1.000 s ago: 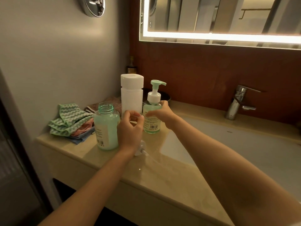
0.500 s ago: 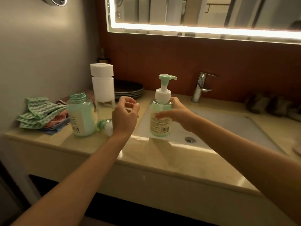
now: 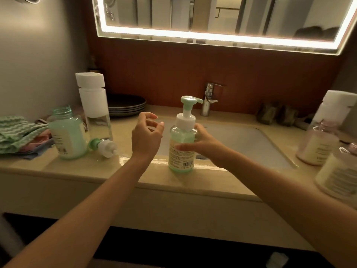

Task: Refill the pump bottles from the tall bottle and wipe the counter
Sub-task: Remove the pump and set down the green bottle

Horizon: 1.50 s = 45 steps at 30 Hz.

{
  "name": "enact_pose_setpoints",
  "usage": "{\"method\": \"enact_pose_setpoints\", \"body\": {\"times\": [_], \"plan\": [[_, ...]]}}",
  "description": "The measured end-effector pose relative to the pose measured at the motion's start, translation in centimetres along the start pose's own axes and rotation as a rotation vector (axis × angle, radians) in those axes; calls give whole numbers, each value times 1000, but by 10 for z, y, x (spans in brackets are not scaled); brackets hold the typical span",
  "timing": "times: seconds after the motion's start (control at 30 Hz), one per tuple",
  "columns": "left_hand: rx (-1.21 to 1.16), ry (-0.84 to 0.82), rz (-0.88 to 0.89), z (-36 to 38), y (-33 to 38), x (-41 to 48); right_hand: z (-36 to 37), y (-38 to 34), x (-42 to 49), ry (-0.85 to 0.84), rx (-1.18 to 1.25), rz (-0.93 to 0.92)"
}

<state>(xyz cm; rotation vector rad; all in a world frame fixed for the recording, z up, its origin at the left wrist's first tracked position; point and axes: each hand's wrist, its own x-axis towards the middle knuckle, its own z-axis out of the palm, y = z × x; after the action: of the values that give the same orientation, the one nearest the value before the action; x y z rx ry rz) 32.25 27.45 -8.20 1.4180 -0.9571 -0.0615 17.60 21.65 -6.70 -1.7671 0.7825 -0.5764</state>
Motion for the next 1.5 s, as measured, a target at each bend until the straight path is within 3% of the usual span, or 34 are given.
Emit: {"method": "enact_pose_setpoints", "body": {"times": [0.1, 0.23, 0.33, 0.43, 0.6, 0.83, 1.0, 1.27, 1.5], "plan": [[-142, -62, -62, -3, 7, -5, -7, -8, -5, 68, 23, -43], [-268, -231, -82, -4, 14, -14, -16, -24, -4, 286, -8, -199], [-245, -438, -108, 2, 12, -23, -17, -32, -1, 325, -26, -227], [-255, -518, -155, 13, 11, -28, -13, -35, 1, 321, -84, -234], [-224, -424, -151, 28, 11, -34, -8, -37, 4, 376, -202, -288], [-198, -336, -97, 37, 5, -37, -8, -32, 1, 249, 48, -257], [-190, -322, -51, 40, -3, -35, -3, -27, 11, 397, -238, -350], [-146, -290, -20, 44, -11, -36, -2, -23, 7, 303, -82, -331], [-126, -292, -6, 44, -13, -38, -4, -29, 11, 427, -233, -377]]}}
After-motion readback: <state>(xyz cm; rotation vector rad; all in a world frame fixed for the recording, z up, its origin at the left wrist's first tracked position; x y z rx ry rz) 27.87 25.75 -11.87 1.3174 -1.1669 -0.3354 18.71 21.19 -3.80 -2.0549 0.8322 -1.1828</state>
